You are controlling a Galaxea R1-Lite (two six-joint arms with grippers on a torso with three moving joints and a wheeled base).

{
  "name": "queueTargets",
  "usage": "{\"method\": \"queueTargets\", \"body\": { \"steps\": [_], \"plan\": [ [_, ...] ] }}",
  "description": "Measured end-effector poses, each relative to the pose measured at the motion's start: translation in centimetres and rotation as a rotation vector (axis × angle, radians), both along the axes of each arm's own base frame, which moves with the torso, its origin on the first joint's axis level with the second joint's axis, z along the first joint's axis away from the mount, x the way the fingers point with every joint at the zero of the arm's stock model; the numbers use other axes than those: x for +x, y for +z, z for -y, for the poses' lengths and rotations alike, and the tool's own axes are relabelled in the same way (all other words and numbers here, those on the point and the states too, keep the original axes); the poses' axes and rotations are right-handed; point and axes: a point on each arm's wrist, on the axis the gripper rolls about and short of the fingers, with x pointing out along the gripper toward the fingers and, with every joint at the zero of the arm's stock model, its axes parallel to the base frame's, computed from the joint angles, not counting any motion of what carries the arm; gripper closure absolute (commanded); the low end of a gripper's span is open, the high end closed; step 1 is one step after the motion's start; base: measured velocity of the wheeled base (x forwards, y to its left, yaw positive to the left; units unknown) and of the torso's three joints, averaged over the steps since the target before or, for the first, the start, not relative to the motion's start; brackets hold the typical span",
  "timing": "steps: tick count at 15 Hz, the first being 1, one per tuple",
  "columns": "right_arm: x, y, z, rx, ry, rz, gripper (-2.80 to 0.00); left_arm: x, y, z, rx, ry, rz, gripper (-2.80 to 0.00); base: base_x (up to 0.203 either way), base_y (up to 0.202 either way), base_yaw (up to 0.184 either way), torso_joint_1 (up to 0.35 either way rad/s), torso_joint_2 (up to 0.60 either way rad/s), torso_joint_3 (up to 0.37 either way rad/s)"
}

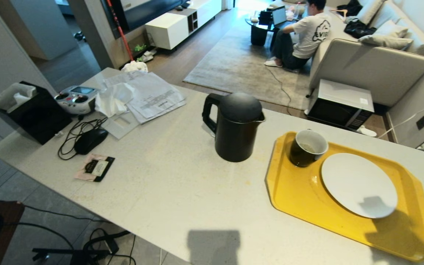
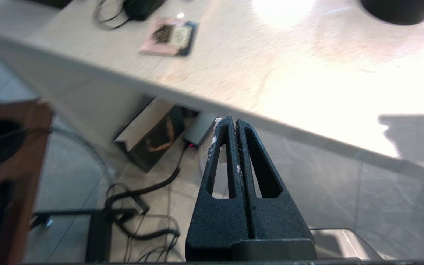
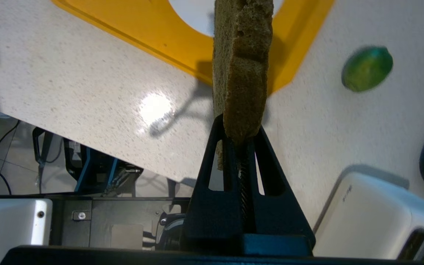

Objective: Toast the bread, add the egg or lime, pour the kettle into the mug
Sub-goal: Put the bread slices in the toaster

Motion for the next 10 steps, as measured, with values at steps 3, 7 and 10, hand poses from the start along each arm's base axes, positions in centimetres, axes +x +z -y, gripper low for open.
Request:
{"method": "queueTargets", "body": {
  "steps": [3, 7, 10],
  "plan": [
    [0.01, -0.04, 0.01, 0.000, -0.001, -0.001, 0.00, 0.00, 0.00, 0.00, 0.000, 0.000, 0.000, 0.00, 0.001, 0.000, -0.031, -0.004, 0.00, 0.003],
    [0.06, -0.02, 0.02, 0.003, -0.005, -0.001, 0.00, 0.00, 0.00, 0.00, 0.000, 0.000, 0.000, 0.00, 0.000, 0.000, 0.000, 0.000, 0.00, 0.000],
    [0.11, 0.15, 0.04, 0.015, -0.020, 0.010, 0.00, 0.00, 0.00, 0.00, 0.000, 0.000, 0.000, 0.00, 0.000, 0.000, 0.000, 0.000, 0.00, 0.000]
  ]
}}
